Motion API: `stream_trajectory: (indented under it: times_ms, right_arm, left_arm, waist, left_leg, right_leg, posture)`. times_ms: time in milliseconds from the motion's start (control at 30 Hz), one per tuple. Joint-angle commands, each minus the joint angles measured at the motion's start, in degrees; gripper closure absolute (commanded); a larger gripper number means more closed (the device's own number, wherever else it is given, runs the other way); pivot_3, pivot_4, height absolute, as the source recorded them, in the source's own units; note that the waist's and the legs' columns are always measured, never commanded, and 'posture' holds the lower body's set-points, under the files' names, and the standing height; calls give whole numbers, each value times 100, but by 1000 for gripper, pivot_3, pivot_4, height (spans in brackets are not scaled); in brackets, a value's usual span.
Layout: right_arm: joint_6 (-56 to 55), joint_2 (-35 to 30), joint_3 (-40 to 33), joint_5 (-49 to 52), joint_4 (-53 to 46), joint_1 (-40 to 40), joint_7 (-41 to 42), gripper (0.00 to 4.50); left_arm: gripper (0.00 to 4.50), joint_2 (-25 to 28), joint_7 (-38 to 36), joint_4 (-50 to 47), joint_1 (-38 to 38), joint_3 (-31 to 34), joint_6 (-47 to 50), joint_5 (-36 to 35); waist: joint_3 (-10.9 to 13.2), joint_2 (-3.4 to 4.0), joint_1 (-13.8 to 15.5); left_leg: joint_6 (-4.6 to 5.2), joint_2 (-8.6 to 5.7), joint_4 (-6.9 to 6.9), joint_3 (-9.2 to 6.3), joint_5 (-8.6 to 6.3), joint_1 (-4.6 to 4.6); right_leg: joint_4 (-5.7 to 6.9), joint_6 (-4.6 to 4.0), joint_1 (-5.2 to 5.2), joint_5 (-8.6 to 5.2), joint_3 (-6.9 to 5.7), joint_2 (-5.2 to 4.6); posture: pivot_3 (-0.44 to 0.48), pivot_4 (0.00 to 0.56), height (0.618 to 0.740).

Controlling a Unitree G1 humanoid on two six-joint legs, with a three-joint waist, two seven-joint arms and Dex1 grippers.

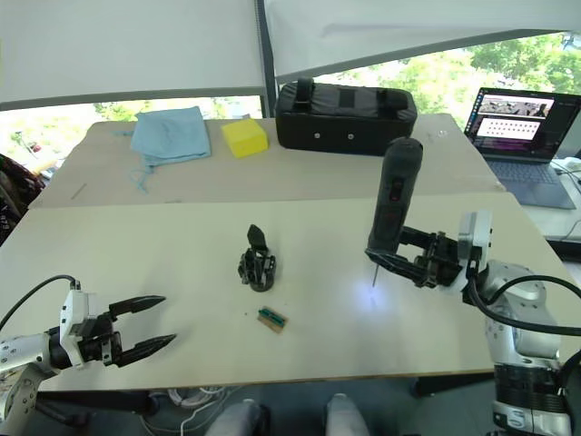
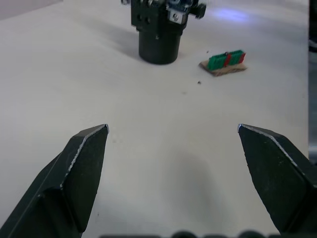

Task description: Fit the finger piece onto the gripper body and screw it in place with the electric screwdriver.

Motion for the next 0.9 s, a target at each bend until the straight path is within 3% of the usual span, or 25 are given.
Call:
stream_trajectory:
  times_ms: [33,200,400,900]
  right_arm:
    - [123,284,466,339,-899,-310,-185,2598]
    - [418,782,1248,415,-1334,-545,-360,2598]
    - [361,1210,1806,202,-1120,-726,-415,2598]
    - [-19,1535,2211,-243,-490,-806,-107,2598]
  left_arm:
    - [81,-101,66,-463,-290,-344,38,74]
    - [81,-231,213,-645,-627,-909,107,408]
    - [81,-434,519,-583,-704,-1274,39,752]
    - [81,-858,762,43,-1248,-1947,-200,1414]
  waist:
    - [1,1,7]
    - [6,-12,23]
    - [13,-23,32]
    - [14,-29,24]
  left_leg:
    - [0,1,0,-1,0,-1]
    - [0,-6,0,-5,0,-1]
    - [0,-10,1,-6,0,-1]
    - [-1,-13,6,-7,1,2]
  right_leg:
    - [2,-15,-1,9,1,3]
    - [2,-15,1,11,2,-1]
    - [2,-14,1,11,1,-5]
    - [14,-16,0,12,1,1]
  posture:
    - [0,150,740]
    - [0,150,740]
    - [0,150,740]
    - [0,150,740]
